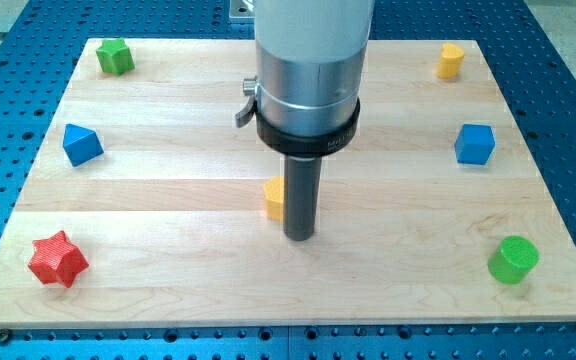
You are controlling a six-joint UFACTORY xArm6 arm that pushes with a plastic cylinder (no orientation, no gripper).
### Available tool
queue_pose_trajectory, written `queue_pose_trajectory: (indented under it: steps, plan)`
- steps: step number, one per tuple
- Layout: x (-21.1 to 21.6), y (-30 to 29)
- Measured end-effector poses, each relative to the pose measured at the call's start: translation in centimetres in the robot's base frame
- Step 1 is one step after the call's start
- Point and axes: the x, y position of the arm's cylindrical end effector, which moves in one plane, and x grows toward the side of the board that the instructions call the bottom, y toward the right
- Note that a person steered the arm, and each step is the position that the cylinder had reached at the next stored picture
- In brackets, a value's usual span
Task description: Move the hexagon to the center
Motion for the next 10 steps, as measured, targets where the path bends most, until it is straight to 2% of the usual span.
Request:
queue_pose_trajectory:
  steps: [1, 3, 4, 5, 6, 7, 10]
  plan:
    - [2.2, -2.4]
    - [-4.2, 2.6]
    - [-4.2, 2.7]
    - [-2.4, 1.5]
    - [1.1, 0.1]
    - [-1.9, -1.9]
    - [-4.5, -2.3]
